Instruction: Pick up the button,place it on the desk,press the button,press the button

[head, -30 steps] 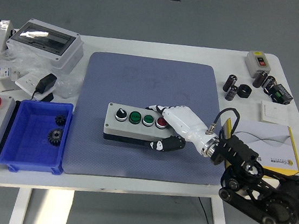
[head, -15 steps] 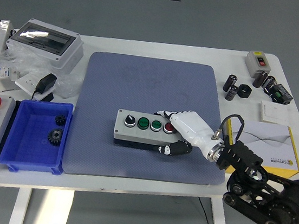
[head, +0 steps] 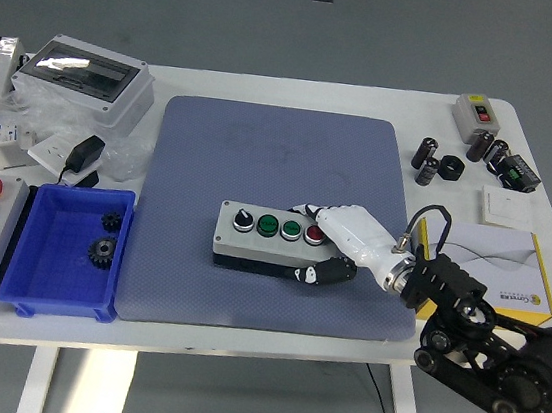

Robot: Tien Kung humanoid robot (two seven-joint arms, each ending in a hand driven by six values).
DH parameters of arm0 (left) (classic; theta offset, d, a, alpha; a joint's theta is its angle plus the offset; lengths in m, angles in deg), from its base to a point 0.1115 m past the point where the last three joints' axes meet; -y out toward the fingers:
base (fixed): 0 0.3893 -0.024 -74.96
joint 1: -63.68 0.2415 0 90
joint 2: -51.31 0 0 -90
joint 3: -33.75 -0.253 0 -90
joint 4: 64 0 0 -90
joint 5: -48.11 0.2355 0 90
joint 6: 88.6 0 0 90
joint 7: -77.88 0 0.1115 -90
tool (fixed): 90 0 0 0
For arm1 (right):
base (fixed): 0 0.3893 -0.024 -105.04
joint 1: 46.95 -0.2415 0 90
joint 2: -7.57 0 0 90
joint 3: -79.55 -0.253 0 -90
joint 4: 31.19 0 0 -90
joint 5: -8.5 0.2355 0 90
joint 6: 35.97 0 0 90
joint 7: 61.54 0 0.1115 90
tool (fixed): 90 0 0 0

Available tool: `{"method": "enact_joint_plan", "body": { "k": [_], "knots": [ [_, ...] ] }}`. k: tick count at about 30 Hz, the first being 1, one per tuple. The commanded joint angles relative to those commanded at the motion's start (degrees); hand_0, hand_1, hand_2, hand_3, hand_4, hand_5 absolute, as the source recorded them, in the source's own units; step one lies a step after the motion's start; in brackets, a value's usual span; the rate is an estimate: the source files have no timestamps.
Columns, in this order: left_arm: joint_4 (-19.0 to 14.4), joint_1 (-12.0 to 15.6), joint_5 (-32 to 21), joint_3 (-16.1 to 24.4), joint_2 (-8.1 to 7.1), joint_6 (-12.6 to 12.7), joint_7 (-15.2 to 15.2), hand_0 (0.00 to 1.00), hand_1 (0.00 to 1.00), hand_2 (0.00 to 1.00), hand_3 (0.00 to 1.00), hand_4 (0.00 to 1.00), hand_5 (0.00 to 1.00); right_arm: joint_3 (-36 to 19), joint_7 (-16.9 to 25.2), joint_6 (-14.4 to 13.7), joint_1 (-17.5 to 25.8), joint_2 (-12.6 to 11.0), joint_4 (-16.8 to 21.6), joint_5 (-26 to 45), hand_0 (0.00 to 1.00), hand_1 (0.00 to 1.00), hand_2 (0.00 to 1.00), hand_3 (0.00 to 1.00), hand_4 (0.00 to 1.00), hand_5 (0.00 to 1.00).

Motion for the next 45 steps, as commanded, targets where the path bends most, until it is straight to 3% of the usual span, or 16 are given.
{"method": "enact_joint_plan", "body": {
  "k": [1, 12, 13, 18, 19, 24, 25, 39, 45],
  "knots": [
    [0.0, 0.0, 0.1, 0.0, -0.03, 0.0, 0.0, 0.628, 0.593, 0.528, 0.584, 0.633, 0.153, -0.2, 0.0, 0.3, 0.0, -0.2, 0.2, 0.7, 0.879, 0.792, 0.779, 0.855, 0.419, 0.002],
    [0.0, -0.2, 0.6, 0.2, -0.42, -0.1, 0.0, 0.627, 0.592, 0.528, 0.584, 0.634, 0.153, -1.4, 0.6, 3.0, -0.2, -1.5, 1.8, 7.9, 0.912, 0.836, 0.841, 0.898, 0.472, 0.002],
    [0.0, -0.3, 0.7, 0.2, -0.45, -0.1, 0.0, 0.627, 0.592, 0.527, 0.583, 0.634, 0.153, -1.3, 0.6, 3.1, -0.3, -1.6, 1.8, 8.1, 0.923, 0.842, 0.855, 0.907, 0.572, 0.002],
    [0.0, -0.4, 1.0, 0.3, -0.58, -0.2, -0.1, 0.627, 0.592, 0.527, 0.583, 0.634, 0.153, -0.9, 0.8, 3.3, -0.8, -1.8, 2.0, 9.0, 0.923, 0.842, 0.855, 0.907, 0.572, 0.002],
    [0.0, -0.4, 1.1, 0.3, -0.62, -0.2, -0.1, 0.627, 0.591, 0.527, 0.584, 0.636, 0.153, -0.8, 0.8, 3.5, -1.0, -1.9, 2.1, 9.6, 0.93, 0.847, 0.857, 0.91, 0.658, 0.088],
    [0.0, -0.6, 1.4, 0.5, -0.79, -0.3, -0.2, 0.627, 0.591, 0.527, 0.584, 0.636, 0.153, -0.5, 0.9, 4.2, -1.3, -2.4, 2.7, 13.9, 0.93, 0.847, 0.857, 0.91, 0.658, 0.088],
    [0.0, -0.6, 1.4, 0.5, -0.8, -0.3, -0.2, 0.627, 0.591, 0.527, 0.585, 0.636, 0.15, -0.6, 1.0, 4.1, -1.2, -2.5, 2.8, 14.3, 0.936, 0.852, 0.86, 0.915, 0.702, 0.132],
    [0.0, -0.1, 0.3, -0.2, -0.3, -0.2, -0.2, 0.625, 0.588, 0.527, 0.585, 0.638, 0.133, -3.8, 4.9, 5.5, 0.2, -5.7, 7.1, 22.1, 0.942, 0.854, 0.862, 0.918, 0.69, 0.105],
    [0.0, 0.2, -0.4, -0.6, -0.19, -0.1, -0.1, 0.625, 0.587, 0.527, 0.585, 0.637, 0.128, -9.3, 5.9, 3.8, 3.0, -10.4, 13.5, 27.0, 0.95, 0.856, 0.862, 0.922, 0.707, 0.117]
  ]
}}
